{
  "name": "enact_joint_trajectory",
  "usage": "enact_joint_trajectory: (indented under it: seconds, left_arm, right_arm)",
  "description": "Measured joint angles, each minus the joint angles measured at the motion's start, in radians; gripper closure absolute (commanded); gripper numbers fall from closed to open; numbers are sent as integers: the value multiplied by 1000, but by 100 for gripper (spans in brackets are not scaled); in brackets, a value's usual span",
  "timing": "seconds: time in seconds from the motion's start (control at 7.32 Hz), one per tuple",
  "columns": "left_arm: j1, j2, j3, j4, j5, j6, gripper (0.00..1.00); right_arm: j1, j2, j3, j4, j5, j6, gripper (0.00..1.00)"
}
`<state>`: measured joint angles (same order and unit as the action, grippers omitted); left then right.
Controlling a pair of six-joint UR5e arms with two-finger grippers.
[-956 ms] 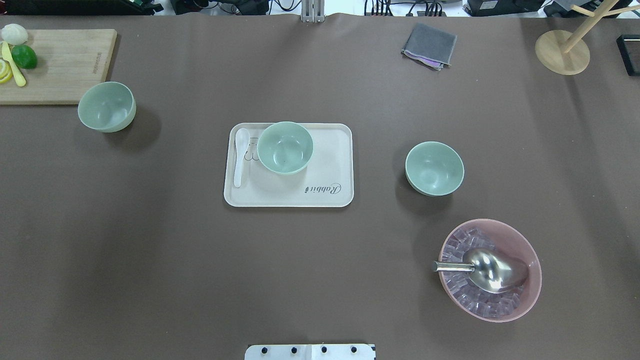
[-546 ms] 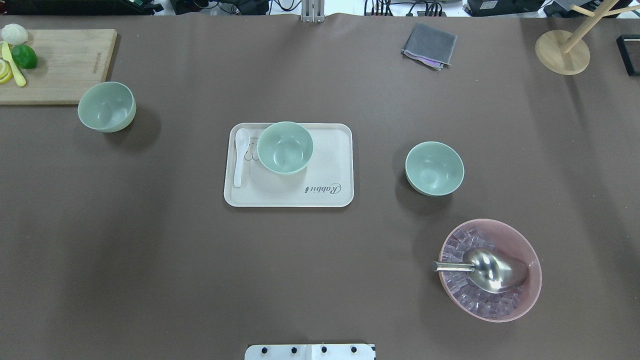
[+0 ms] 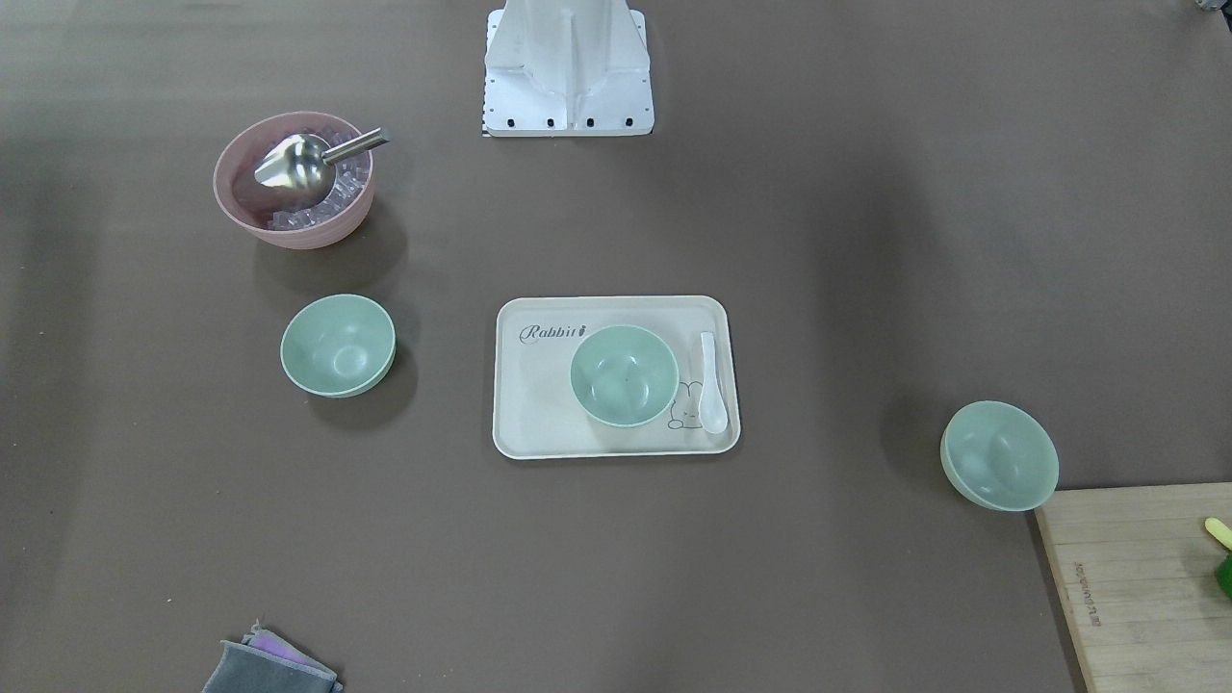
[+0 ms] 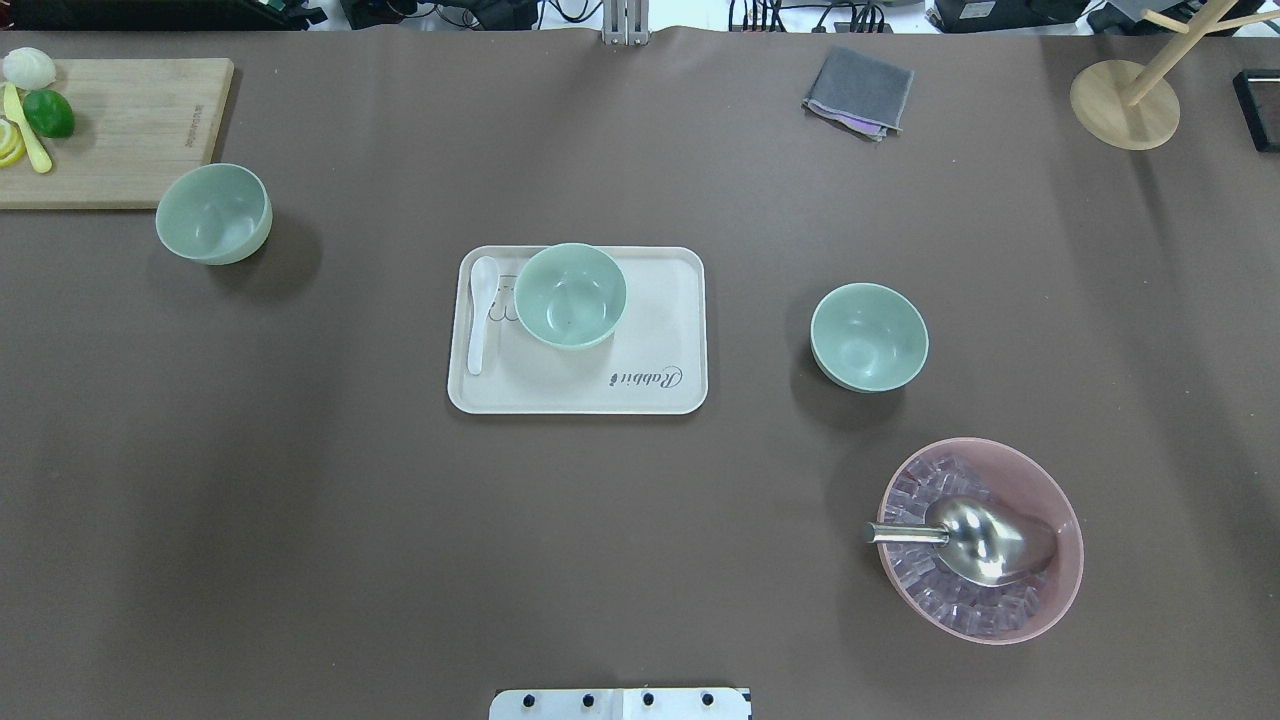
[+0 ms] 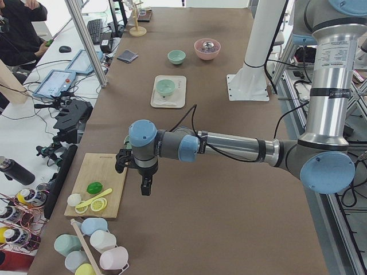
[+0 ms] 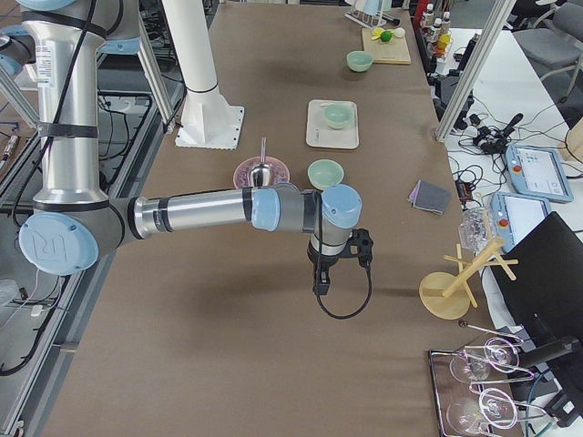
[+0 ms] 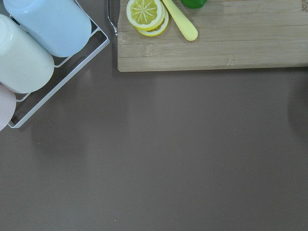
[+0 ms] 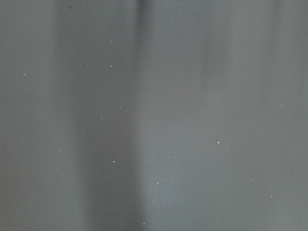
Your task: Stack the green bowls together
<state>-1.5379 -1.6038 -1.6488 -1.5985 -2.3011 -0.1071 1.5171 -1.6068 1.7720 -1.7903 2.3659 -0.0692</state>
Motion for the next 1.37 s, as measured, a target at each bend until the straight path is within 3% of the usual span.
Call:
enact_joint_trajectory:
  seconds: [1.37]
  left_arm:
    - [2,-1,11,-3,3,-4,2]
  right_arm:
    - [1,13,-1,-2,17,4,0]
